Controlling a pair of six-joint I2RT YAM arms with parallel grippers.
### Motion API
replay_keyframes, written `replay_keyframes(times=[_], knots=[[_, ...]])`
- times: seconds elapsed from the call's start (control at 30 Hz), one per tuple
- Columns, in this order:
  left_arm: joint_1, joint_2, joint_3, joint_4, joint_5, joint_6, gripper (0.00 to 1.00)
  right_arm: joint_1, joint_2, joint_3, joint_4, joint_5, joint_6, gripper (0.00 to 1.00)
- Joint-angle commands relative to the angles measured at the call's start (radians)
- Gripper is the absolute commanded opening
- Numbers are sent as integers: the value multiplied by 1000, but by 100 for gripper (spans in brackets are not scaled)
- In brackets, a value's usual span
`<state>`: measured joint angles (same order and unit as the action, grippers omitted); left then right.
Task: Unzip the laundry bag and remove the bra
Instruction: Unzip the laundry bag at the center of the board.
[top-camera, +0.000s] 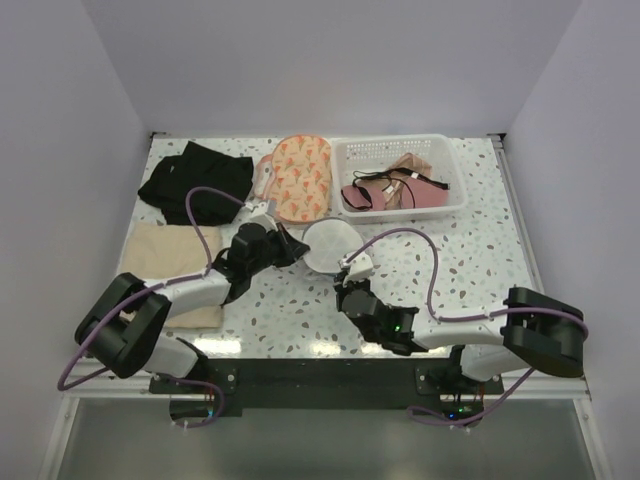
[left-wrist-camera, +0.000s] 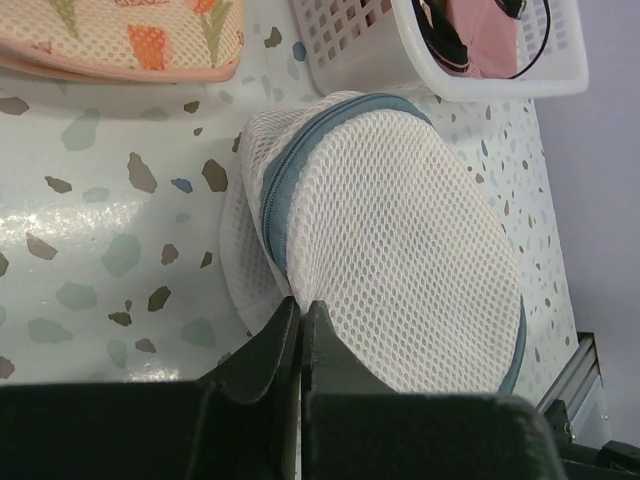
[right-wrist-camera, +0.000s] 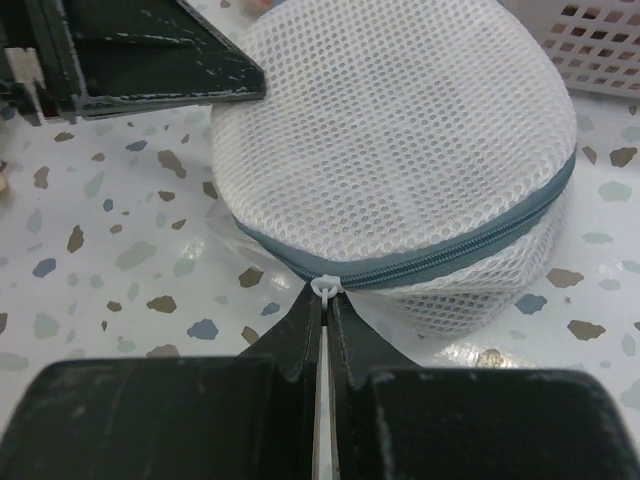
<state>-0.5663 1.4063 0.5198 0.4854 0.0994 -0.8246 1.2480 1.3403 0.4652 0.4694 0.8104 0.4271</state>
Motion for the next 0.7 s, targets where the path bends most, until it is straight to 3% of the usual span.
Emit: replay_keyframes(times=[0.0,0.5,0.67], knots=[[-3,60,65,18,-23,81,0,1,-59,-7,-18,-46,47,0],[-40,151,166,-54,-96,134,0,1,-107,-20,-51,-83,58,0],[-50,168,178,-93,-132,140,7,1,-105,-25,-41,-102,53,0]])
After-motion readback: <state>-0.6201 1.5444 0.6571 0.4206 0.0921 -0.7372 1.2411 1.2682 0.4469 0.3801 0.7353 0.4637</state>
